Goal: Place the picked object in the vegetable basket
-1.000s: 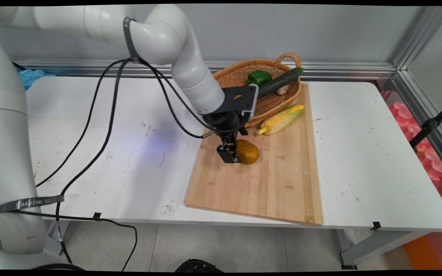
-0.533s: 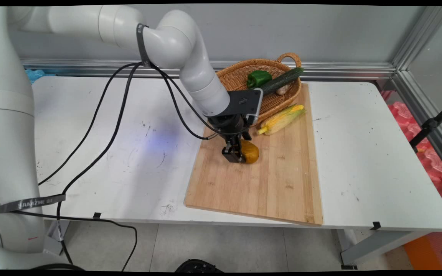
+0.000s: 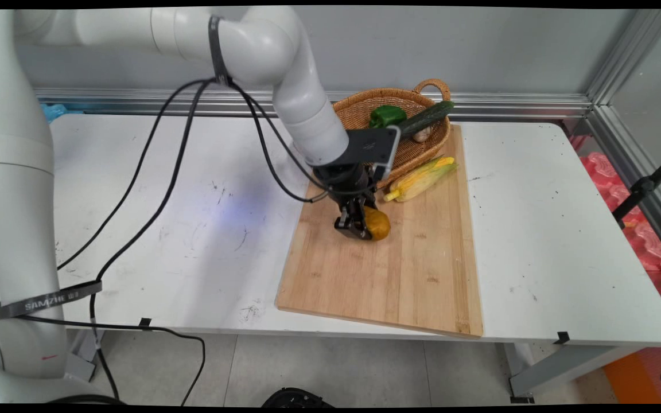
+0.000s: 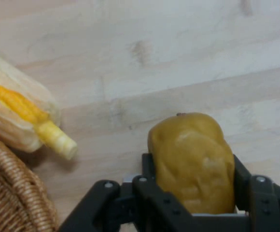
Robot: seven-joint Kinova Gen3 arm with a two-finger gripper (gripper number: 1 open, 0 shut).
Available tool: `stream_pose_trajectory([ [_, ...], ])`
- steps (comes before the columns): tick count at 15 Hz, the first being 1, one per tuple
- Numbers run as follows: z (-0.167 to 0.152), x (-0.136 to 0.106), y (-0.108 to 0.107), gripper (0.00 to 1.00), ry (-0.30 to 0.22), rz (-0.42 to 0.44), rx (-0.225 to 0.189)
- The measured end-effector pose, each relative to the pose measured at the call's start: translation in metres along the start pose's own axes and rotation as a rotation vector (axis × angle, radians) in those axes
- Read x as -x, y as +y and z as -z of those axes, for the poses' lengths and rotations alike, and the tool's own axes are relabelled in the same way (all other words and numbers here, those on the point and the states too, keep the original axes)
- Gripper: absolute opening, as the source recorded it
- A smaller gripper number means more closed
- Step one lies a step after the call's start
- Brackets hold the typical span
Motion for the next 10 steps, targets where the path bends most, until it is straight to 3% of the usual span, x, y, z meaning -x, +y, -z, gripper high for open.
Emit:
stream_pose_trajectory([
  [5,0.045,-0.015,-0.008,0.0,0.004,0.045,-0.011],
  [10,0.1,-0.016,-0.026,0.0,0.017,0.211,-0.107],
])
